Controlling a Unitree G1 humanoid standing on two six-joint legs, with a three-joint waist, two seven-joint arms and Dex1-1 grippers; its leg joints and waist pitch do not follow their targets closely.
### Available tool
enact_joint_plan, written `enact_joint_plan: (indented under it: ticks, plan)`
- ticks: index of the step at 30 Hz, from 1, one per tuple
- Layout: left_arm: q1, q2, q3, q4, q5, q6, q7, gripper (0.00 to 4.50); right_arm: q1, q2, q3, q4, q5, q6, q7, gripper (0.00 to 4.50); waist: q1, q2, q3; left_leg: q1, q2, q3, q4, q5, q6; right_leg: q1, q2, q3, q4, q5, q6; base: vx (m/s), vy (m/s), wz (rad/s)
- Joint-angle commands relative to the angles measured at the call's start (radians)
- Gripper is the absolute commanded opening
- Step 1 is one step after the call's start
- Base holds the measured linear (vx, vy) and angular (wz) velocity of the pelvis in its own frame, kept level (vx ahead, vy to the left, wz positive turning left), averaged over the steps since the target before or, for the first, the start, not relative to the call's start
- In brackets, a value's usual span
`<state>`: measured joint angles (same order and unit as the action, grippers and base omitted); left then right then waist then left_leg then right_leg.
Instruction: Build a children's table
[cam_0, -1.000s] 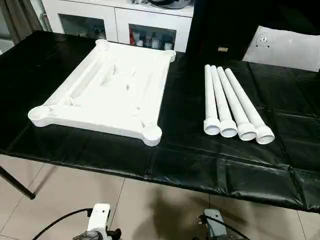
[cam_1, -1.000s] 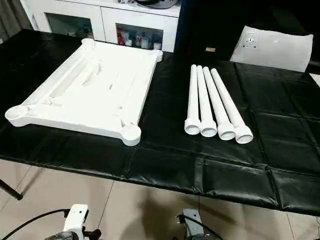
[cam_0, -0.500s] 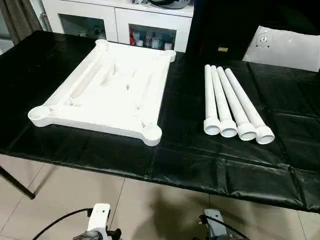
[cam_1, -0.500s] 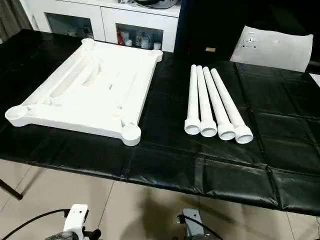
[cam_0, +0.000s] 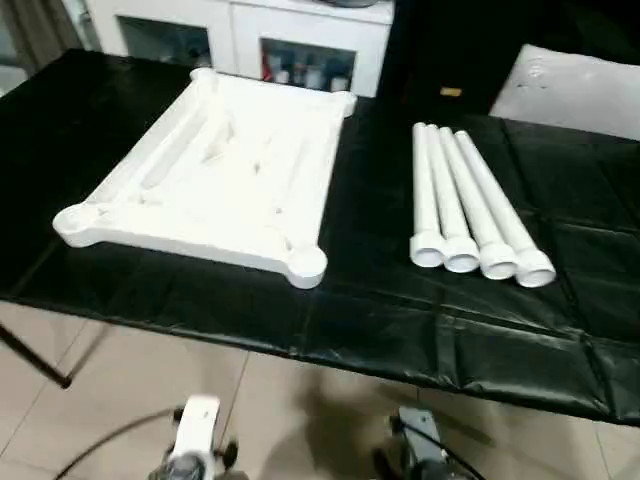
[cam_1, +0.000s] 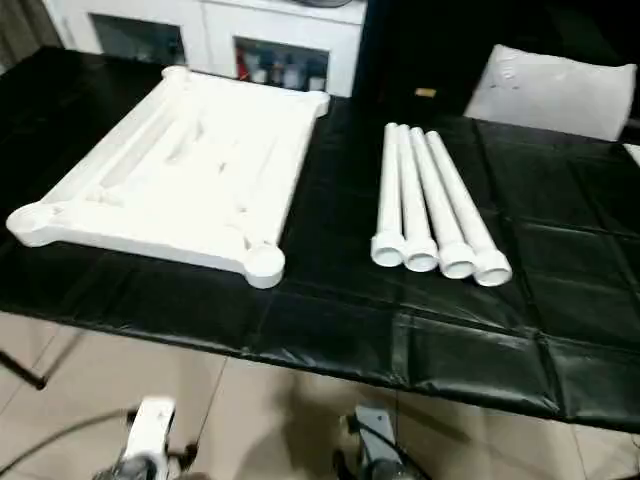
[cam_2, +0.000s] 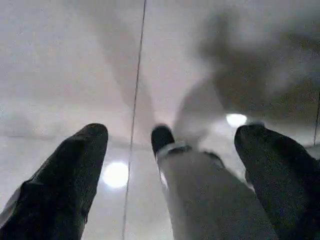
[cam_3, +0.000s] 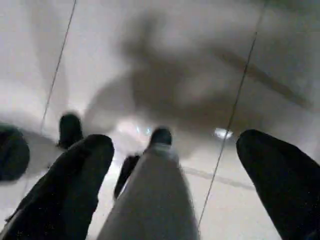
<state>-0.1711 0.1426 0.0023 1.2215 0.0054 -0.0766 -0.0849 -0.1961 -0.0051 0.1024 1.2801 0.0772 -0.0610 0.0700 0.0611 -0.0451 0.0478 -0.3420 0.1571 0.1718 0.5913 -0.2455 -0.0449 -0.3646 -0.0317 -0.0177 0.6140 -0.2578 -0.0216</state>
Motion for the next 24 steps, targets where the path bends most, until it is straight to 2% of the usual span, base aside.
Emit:
enact_joint_plan:
  ticks: [1, 4, 7, 8, 10, 11, 14, 15, 24]
  plan:
    - [-0.007, -0.014, 0.003, 0.0, -0.001, 0.007, -0.025, 4.46, -0.011, -0.014, -0.044, 0.004, 0.033, 0.023, 0.02, 4.5, 0.0, 0.02, -0.037, 0.005, 0.104, -0.032, -0.078, -0.046, 0.095, 0.033, -0.141, 0.058, -0.052, 0.21, -0.285, 0.0, 0.0, 0.0]
    - [-0.012, -0.013, 0.014, -0.003, -0.007, 0.01, -0.011, 4.46, -0.016, -0.007, -0.087, -0.002, 0.077, 0.05, 0.047, 4.5, -0.002, 0.021, -0.038, 0.004, 0.104, -0.031, -0.075, -0.045, 0.092, 0.034, -0.14, 0.059, -0.051, 0.234, -0.293, 0.0, 0.0, 0.0]
    - [-0.017, -0.013, 0.016, 0.008, -0.005, 0.012, -0.009, 4.46, -0.016, -0.007, -0.072, 0.0, 0.054, 0.042, 0.036, 4.5, -0.002, 0.019, -0.039, 0.004, 0.101, -0.03, -0.071, -0.021, 0.102, 0.035, -0.139, 0.057, -0.048, 0.259, -0.3, 0.0, 0.0, 0.0]
    - [-0.02, -0.014, 0.015, 0.012, -0.003, 0.008, -0.01, 4.46, -0.015, -0.01, -0.068, 0.004, 0.042, 0.049, 0.01, 4.5, -0.002, 0.029, -0.039, 0.003, 0.101, -0.031, -0.071, -0.022, 0.102, 0.034, -0.14, 0.057, -0.047, 0.257, -0.302, 0.0, 0.0, 0.0]
    - [-0.023, -0.016, 0.013, 0.018, 0.001, -0.007, -0.005, 4.46, -0.012, -0.014, -0.074, 0.012, 0.032, 0.062, -0.019, 4.5, -0.004, 0.025, -0.038, 0.006, 0.103, -0.03, -0.073, -0.032, 0.093, 0.034, -0.138, 0.056, -0.05, 0.233, -0.302, 0.0, 0.0, 0.0]
    - [-0.025, -0.017, 0.013, 0.02, 0.003, -0.01, -0.006, 4.46, -0.011, -0.015, -0.073, 0.015, 0.026, 0.066, -0.027, 4.5, -0.003, 0.029, -0.038, 0.006, 0.101, -0.03, -0.072, -0.034, 0.087, 0.034, -0.138, 0.057, -0.05, 0.226, -0.302, 0.0, 0.0, 0.0]
    - [-0.026, -0.019, 0.012, 0.022, 0.006, -0.007, -0.01, 4.46, -0.01, -0.016, -0.078, 0.013, 0.014, 0.065, -0.025, 4.5, -0.005, 0.022, -0.039, 0.005, 0.101, -0.029, -0.071, -0.033, 0.088, 0.037, -0.139, 0.057, -0.05, 0.231, -0.299, 0.0, 0.0, 0.0]
    - [-0.026, -0.02, 0.012, 0.02, 0.006, -0.006, -0.011, 4.46, -0.011, -0.016, -0.078, 0.011, 0.01, 0.067, -0.025, 4.5, -0.004, 0.027, -0.039, 0.004, 0.1, -0.03, -0.07, -0.03, 0.09, 0.037, -0.139, 0.058, -0.049, 0.233, -0.299, 0.0, 0.0, 0.0]
    - [-0.021, -0.021, 0.018, 0.017, 0.003, -0.013, -0.016, 4.46, -0.025, -0.01, -0.069, -0.001, -0.014, 0.064, -0.03, 4.5, -0.006, 0.025, -0.041, 0.005, 0.1, -0.029, -0.068, -0.025, 0.095, 0.037, -0.138, 0.056, -0.048, 0.239, -0.302, 0.0, 0.0, 0.0]
